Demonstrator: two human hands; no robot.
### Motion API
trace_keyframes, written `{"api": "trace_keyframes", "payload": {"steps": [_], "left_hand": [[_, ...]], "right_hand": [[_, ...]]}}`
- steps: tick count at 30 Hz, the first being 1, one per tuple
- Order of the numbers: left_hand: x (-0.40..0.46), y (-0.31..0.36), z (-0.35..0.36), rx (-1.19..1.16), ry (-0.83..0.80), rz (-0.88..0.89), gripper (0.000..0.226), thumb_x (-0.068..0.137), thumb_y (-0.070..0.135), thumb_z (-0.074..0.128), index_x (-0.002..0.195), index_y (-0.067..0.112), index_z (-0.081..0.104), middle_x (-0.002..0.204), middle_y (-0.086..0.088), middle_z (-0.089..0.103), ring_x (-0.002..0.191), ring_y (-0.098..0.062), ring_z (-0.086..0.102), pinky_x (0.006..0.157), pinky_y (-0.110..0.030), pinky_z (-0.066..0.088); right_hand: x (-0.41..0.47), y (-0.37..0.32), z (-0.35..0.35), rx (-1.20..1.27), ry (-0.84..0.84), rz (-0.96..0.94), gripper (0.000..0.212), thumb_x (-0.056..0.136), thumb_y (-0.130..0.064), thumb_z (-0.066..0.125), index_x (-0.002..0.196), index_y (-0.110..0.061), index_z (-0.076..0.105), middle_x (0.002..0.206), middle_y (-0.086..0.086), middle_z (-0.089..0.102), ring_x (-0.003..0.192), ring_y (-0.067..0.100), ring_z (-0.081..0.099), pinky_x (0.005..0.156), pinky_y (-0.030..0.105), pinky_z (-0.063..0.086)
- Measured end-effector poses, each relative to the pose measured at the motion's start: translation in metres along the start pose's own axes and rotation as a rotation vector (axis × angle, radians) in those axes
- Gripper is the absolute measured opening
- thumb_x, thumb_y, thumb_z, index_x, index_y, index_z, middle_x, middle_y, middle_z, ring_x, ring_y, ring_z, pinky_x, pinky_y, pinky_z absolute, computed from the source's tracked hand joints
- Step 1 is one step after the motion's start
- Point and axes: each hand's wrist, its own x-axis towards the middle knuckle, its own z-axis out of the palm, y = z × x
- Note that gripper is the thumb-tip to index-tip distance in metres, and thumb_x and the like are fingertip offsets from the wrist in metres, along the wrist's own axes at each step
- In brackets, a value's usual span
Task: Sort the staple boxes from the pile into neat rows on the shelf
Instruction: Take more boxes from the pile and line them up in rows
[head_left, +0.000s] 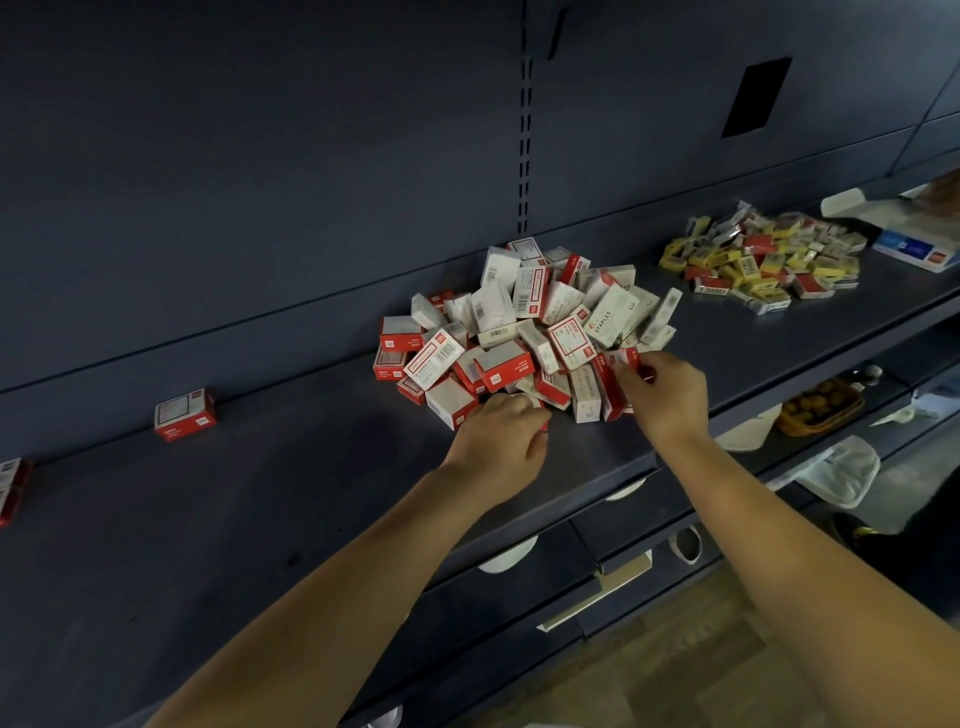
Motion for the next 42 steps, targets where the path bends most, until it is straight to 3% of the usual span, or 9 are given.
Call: {"api": "trace_keyframes", "payload": {"steps": [7, 11, 15, 19, 24, 28, 34, 38, 42], "left_hand": [[0.013, 0.010, -0.008, -0.284, 0.043, -0.004, 0.026, 0.091, 0.015, 0.053, 0.113, 0.005, 0.065, 0.113, -0.009, 0.064, 0.106, -0.019, 0.058, 0.090, -0.033, 0.048], [0.014, 0.021, -0.018, -0.515, 0.085, -0.103, 0.027, 0.092, 0.011, 0.055, 0.118, 0.009, 0.063, 0.115, -0.001, 0.064, 0.100, -0.001, 0.054, 0.083, -0.003, 0.039], [0.013, 0.029, -0.024, -0.832, 0.074, -0.247, 0.030, 0.091, 0.018, 0.060, 0.120, 0.014, 0.060, 0.104, 0.003, 0.065, 0.097, -0.003, 0.059, 0.086, -0.015, 0.046], [0.011, 0.024, -0.028, -1.049, 0.002, -0.380, 0.018, 0.090, 0.019, 0.061, 0.107, 0.023, 0.062, 0.102, 0.001, 0.068, 0.099, -0.014, 0.064, 0.087, -0.029, 0.052], [0.002, 0.009, -0.041, -1.301, 0.023, -0.511, 0.020, 0.089, 0.010, 0.060, 0.107, 0.002, 0.063, 0.097, -0.011, 0.070, 0.085, -0.018, 0.069, 0.075, -0.030, 0.057], [-0.011, -0.005, -0.051, -1.368, 0.114, -0.547, 0.016, 0.087, 0.012, 0.061, 0.102, 0.006, 0.066, 0.091, -0.008, 0.072, 0.083, -0.019, 0.070, 0.072, -0.028, 0.056], [-0.035, -0.029, -0.064, -1.437, 0.260, -0.654, 0.029, 0.087, 0.012, 0.061, 0.115, 0.004, 0.063, 0.106, -0.014, 0.069, 0.098, -0.027, 0.067, 0.086, -0.038, 0.054], [-0.055, -0.042, -0.071, -1.617, 0.293, -0.655, 0.026, 0.088, 0.006, 0.056, 0.113, 0.004, 0.063, 0.106, -0.015, 0.069, 0.093, -0.024, 0.069, 0.073, -0.031, 0.057], [-0.077, -0.058, -0.079, -1.737, 0.324, -0.604, 0.029, 0.083, 0.011, 0.056, 0.110, 0.005, 0.064, 0.105, -0.013, 0.069, 0.096, -0.024, 0.068, 0.075, -0.032, 0.057]], "right_hand": [[-0.005, -0.007, -0.021, 0.116, 0.086, -0.024, 0.020, 0.096, -0.015, 0.049, 0.098, -0.001, 0.062, 0.083, 0.004, 0.054, 0.074, 0.016, 0.049, 0.053, 0.017, 0.031], [-0.012, -0.023, -0.029, 0.355, 0.045, 0.009, 0.017, 0.094, -0.015, 0.054, 0.104, -0.008, 0.064, 0.090, 0.002, 0.060, 0.082, 0.015, 0.057, 0.065, 0.018, 0.042], [-0.023, -0.038, -0.027, 0.730, -0.092, 0.153, 0.009, 0.089, -0.011, 0.060, 0.093, -0.007, 0.067, 0.085, 0.005, 0.068, 0.076, 0.015, 0.065, 0.072, 0.028, 0.055], [-0.037, -0.050, -0.018, 0.917, -0.206, 0.184, 0.006, 0.086, -0.003, 0.061, 0.089, -0.004, 0.067, 0.083, 0.010, 0.070, 0.073, 0.020, 0.069, 0.065, 0.031, 0.057], [-0.051, -0.062, -0.003, 1.139, -0.270, 0.244, 0.007, 0.085, 0.003, 0.058, 0.090, 0.000, 0.063, 0.079, 0.006, 0.072, 0.076, 0.021, 0.070, 0.065, 0.029, 0.057], [-0.057, -0.071, 0.008, 1.167, -0.352, 0.270, 0.015, 0.085, -0.001, 0.060, 0.099, 0.000, 0.062, 0.090, 0.011, 0.072, 0.088, 0.025, 0.069, 0.079, 0.035, 0.057], [-0.070, -0.085, 0.030, 1.186, -0.454, 0.328, 0.006, 0.087, -0.006, 0.057, 0.087, -0.006, 0.063, 0.077, 0.006, 0.071, 0.071, 0.017, 0.068, 0.067, 0.030, 0.057], [-0.085, -0.093, 0.045, 1.217, -0.551, 0.281, 0.018, 0.084, -0.009, 0.057, 0.100, -0.004, 0.063, 0.089, 0.007, 0.072, 0.083, 0.018, 0.069, 0.070, 0.029, 0.056], [-0.102, -0.108, 0.062, 1.207, -0.582, 0.292, 0.017, 0.082, -0.010, 0.058, 0.097, -0.006, 0.065, 0.094, 0.009, 0.071, 0.089, 0.020, 0.068, 0.074, 0.030, 0.056]]}}
